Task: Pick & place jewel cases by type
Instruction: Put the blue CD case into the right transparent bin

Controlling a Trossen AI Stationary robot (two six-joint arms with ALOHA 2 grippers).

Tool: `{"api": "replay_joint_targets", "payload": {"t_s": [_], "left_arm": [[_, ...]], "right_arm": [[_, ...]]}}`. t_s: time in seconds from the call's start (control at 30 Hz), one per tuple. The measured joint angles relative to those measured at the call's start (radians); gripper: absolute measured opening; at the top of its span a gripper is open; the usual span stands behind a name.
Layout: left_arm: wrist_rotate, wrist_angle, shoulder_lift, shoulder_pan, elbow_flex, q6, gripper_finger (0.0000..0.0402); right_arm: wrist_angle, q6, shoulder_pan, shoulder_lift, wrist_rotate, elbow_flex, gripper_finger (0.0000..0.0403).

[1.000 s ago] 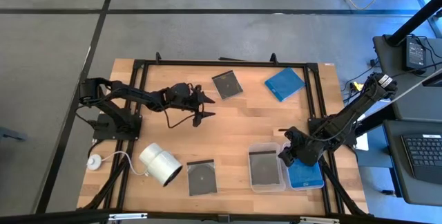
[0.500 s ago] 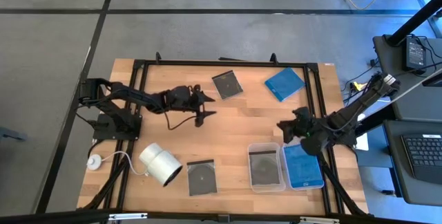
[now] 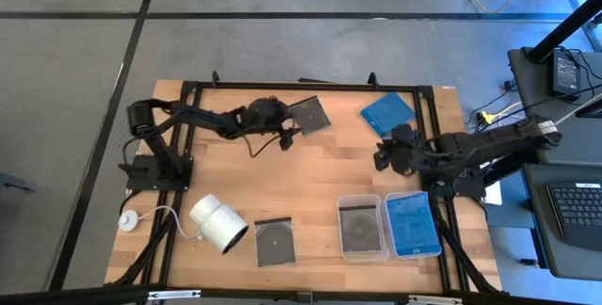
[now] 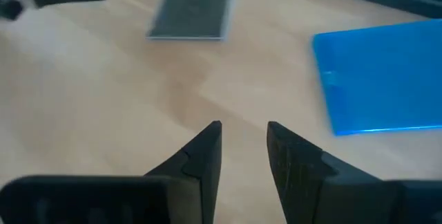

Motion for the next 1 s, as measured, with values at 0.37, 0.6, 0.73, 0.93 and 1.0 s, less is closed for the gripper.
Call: {"api": "replay_joint_targets", "payload": {"t_s": [0.37,0.6,0.73,0.93,1.0], "left_arm": [[0.001,-0.061,0.165,0.018,0.129,0.033,0.0265],[0.002,-0.025,0.161,-0.009,0.13,0.02,0.0265],[0.002,-0.025,0.161,-0.039,0.13,0.015,0.0265],[0.002,-0.03,0.161,-0.082,0.13,0.024,0.0265],[0.002,-0.03,0.161,-0.094,0.13,0.035,0.0265]], "right_arm": [[0.027,-0.264,-0.427,0.063,-0.188,0.0,0.012],[0.245,-0.456,-0.654,0.258,-0.362,0.0,0.012],[0.299,-0.507,-0.793,0.354,-0.419,0.0,0.012],[0.399,-0.612,-0.906,0.509,-0.562,0.0,0.012],[0.425,-0.634,-0.914,0.556,-0.563,0.0,0.012]]}}
